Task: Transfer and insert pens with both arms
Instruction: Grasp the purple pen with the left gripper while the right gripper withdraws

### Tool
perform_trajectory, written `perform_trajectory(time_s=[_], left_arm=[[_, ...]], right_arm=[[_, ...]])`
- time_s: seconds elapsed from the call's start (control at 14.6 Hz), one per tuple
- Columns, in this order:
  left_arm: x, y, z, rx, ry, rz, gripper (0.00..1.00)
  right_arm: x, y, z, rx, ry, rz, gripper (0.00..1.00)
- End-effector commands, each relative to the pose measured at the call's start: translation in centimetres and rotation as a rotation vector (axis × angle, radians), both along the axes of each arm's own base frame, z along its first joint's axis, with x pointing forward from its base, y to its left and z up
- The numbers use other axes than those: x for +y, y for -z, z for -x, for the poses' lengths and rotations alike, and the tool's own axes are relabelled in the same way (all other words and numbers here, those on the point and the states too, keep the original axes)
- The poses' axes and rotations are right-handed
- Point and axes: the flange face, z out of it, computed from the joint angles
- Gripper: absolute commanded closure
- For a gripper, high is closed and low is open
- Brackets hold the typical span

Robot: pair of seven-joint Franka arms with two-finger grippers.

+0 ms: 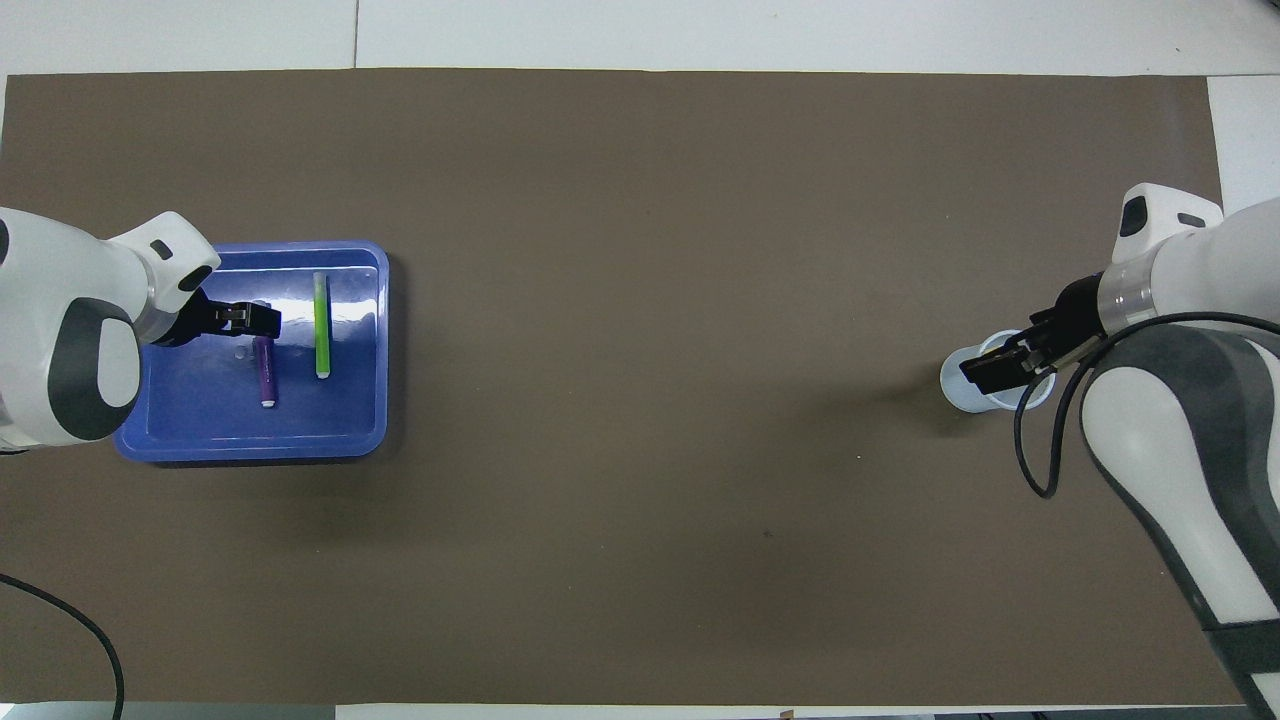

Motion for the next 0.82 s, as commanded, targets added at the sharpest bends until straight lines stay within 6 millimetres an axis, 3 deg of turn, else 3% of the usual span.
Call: perform_trajectory(time_s=[0.0,0.07,0.14,0.34,0.75], left_arm=[[0.4,0.6,-0.7,0.000,0.041,-0.018,0.02],[0.4,0.7,-0.6,0.003,0.041,-0.018,0.03],[0.4,1.4,-0.5,0.015,0.040,-0.016,0.05],[0.4,1.6,-0.3,0.039,0.033,-0.012,0.10],[0.5,1.8,0.0,0.059,-0.026,0.023,0.27]], right_arm=[[1.7,-0.8,0.2,0.092,0.212,-0.120,0.00],[4.0,-1.0,0.4,0.145,0.290,-0.163,0.00],[5.2,-1.2,0.5,0.182,0.355,-0.188,0.00],[7.1,-1.6,0.7,0.253,0.451,-0.242,0.00],[7.9,-1.8,1.0,0.328,0.550,-0.316,0.00]])
